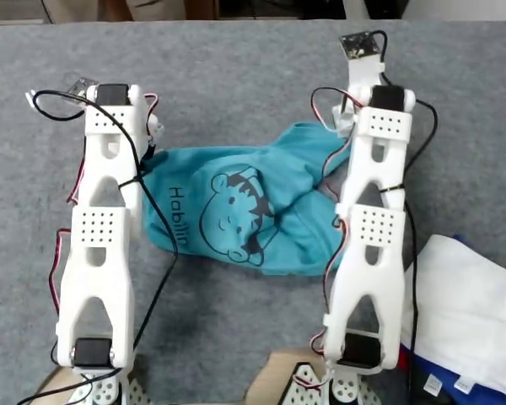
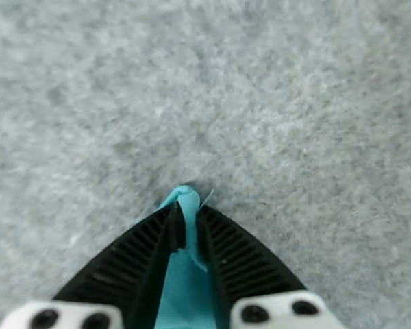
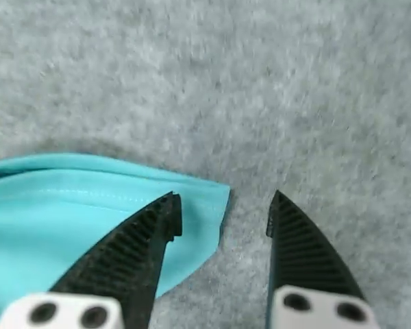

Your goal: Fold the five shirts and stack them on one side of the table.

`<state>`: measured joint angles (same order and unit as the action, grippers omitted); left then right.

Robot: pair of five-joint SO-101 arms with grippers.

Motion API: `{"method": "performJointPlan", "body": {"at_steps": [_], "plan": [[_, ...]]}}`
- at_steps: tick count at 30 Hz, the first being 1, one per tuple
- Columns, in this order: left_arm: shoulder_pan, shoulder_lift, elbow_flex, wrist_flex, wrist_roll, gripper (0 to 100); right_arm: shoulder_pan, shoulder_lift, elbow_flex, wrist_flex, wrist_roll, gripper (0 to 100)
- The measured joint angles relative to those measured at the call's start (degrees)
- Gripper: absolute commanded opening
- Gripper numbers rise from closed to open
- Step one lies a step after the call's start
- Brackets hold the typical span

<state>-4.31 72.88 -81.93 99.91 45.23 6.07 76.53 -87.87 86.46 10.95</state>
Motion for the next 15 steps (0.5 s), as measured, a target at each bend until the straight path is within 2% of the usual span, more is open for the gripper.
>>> {"method": "performJointPlan", "body": {"at_steps": [15], "plan": [[-0.09, 1.67, -2.64, -0.26, 0.00, 4, -2.37, 0.00, 3.43, 0.00, -0.53, 21.7]]}}
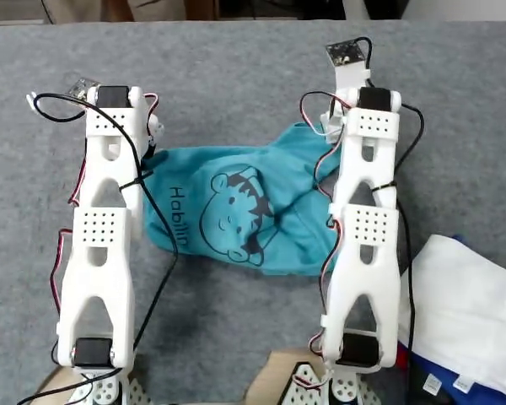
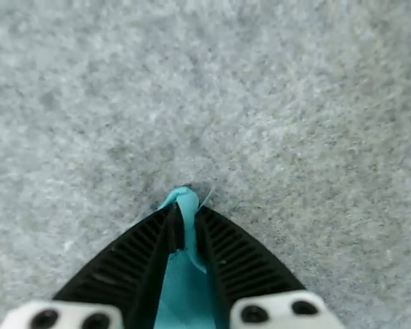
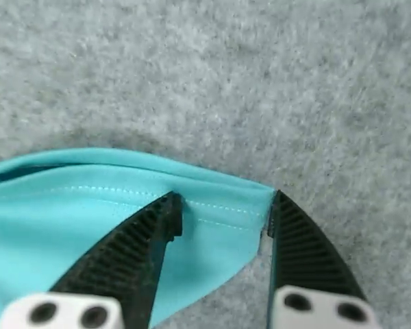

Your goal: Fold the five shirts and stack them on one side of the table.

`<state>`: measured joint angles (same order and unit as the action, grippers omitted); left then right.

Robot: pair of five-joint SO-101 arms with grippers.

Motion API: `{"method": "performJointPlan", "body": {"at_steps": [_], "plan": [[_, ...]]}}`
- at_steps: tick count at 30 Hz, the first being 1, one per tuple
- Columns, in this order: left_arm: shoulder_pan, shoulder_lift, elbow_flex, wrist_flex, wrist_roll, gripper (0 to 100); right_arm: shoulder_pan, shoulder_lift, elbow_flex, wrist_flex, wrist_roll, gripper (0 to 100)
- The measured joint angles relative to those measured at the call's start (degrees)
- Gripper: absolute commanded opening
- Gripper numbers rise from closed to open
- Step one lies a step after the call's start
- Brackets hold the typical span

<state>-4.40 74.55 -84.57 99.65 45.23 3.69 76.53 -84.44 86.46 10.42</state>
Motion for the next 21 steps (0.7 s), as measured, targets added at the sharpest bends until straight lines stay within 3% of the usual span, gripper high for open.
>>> {"method": "performJointPlan", "body": {"at_steps": [6, 15, 19, 21], "plan": [[0.00, 0.00, 0.00, 0.00, -0.53, 4, 0.00, 0.00, 0.00, 0.00, 0.00, 11.3], [0.00, 0.00, 0.00, 0.00, -0.53, 4, 3.25, 0.00, 0.00, -1.85, 0.00, 10.6], [0.00, 0.00, 0.00, 0.00, -0.53, 4, 3.25, 0.00, 0.00, -1.85, -0.88, 0.5], [0.00, 0.00, 0.00, 0.00, -0.53, 4, 3.25, 0.00, 0.00, -1.85, -1.32, 2.4]]}}
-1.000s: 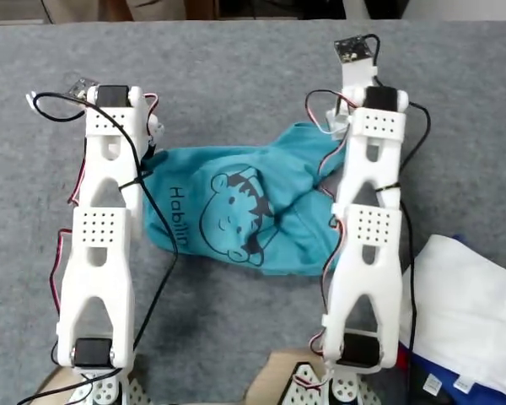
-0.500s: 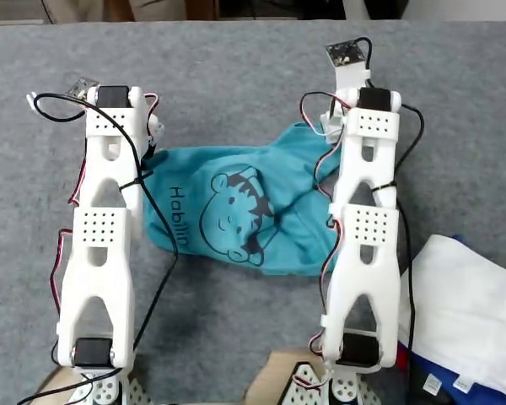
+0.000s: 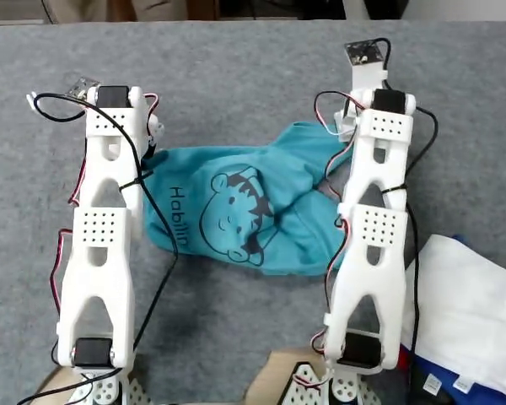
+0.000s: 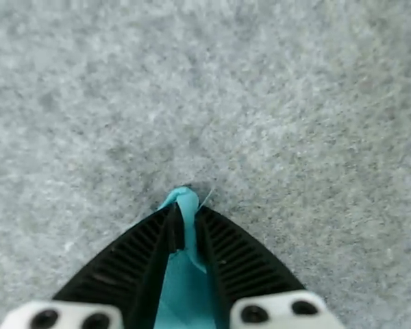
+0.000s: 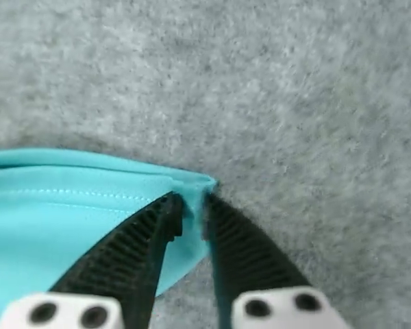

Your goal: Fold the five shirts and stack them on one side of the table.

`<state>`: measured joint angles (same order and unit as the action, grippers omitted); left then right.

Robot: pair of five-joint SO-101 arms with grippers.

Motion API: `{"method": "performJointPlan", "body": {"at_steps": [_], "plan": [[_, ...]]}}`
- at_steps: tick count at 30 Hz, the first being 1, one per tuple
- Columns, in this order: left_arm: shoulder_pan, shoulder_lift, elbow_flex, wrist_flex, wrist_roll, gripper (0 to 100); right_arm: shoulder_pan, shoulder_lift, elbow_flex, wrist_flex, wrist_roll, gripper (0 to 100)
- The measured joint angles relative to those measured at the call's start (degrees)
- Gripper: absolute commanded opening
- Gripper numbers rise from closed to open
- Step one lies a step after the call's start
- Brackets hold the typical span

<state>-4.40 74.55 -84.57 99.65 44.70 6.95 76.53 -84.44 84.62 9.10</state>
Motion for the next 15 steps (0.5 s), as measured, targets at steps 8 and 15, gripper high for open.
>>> {"method": "performJointPlan", "body": {"at_steps": [8, 15], "plan": [[0.00, 0.00, 0.00, 0.00, 0.00, 4, 0.00, 0.00, 0.18, -0.44, -0.18, 4.0], [0.00, 0.00, 0.00, 0.00, 0.00, 4, 0.00, 0.00, 0.18, -0.44, -0.18, 0.9]]}}
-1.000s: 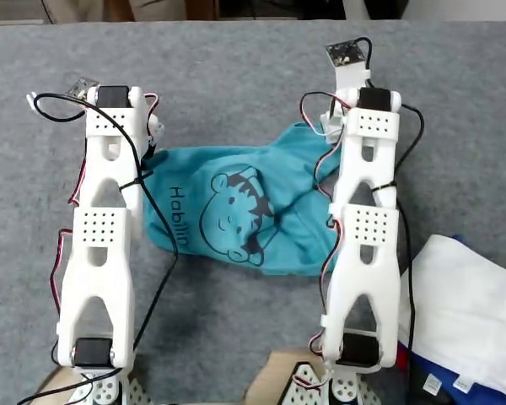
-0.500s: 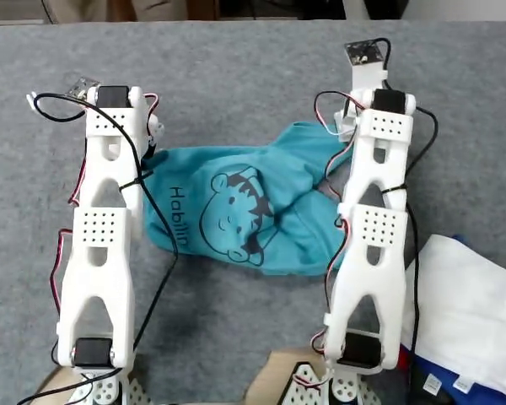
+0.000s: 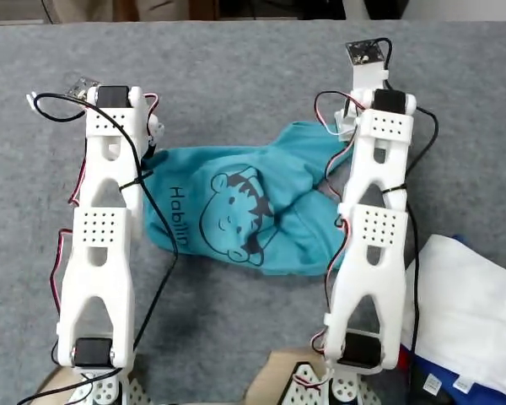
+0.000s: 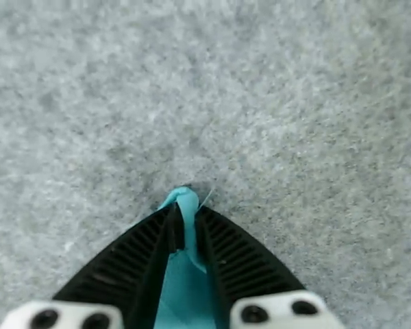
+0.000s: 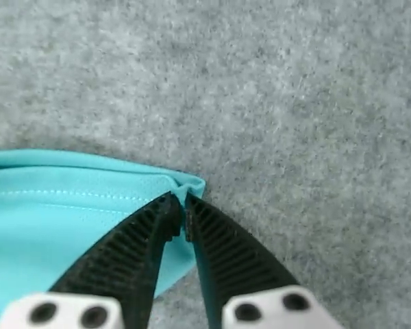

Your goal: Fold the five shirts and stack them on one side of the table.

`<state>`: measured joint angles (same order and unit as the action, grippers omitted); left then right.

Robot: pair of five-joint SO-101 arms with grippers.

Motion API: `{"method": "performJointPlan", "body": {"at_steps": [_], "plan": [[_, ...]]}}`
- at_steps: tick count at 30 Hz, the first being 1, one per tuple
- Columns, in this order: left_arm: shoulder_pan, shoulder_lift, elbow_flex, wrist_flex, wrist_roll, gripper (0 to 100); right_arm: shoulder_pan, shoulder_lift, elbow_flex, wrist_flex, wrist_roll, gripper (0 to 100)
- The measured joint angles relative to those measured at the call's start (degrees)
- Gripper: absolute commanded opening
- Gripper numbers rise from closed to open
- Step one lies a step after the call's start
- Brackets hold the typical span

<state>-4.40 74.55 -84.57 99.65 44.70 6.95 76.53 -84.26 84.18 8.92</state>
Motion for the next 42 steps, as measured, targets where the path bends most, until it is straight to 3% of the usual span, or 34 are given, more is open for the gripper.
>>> {"method": "performJointPlan", "body": {"at_steps": [4, 10, 16, 22, 29, 42], "plan": [[0.00, 0.00, 0.00, 0.00, 0.00, 4, 0.00, 0.00, 0.00, -0.09, 0.00, 3.4], [0.00, 0.53, -0.35, 0.00, 0.00, 4, 0.00, 0.00, 0.09, -0.09, 0.00, 20.4], [0.00, 0.53, -0.35, 0.00, 0.00, 4, 0.00, 0.00, 0.18, -0.18, 2.55, 20.8], [0.00, 0.53, -0.35, 0.00, 0.00, 4, -1.67, 0.00, 2.81, -1.76, 9.14, 19.6], [0.00, 0.53, -0.44, 0.00, 0.00, 4, -2.02, -0.62, 5.19, -2.99, 13.98, 3.0], [0.00, 0.53, -0.53, 0.00, 0.00, 4, -2.02, -0.62, 5.19, -3.08, 12.31, 0.5]]}}
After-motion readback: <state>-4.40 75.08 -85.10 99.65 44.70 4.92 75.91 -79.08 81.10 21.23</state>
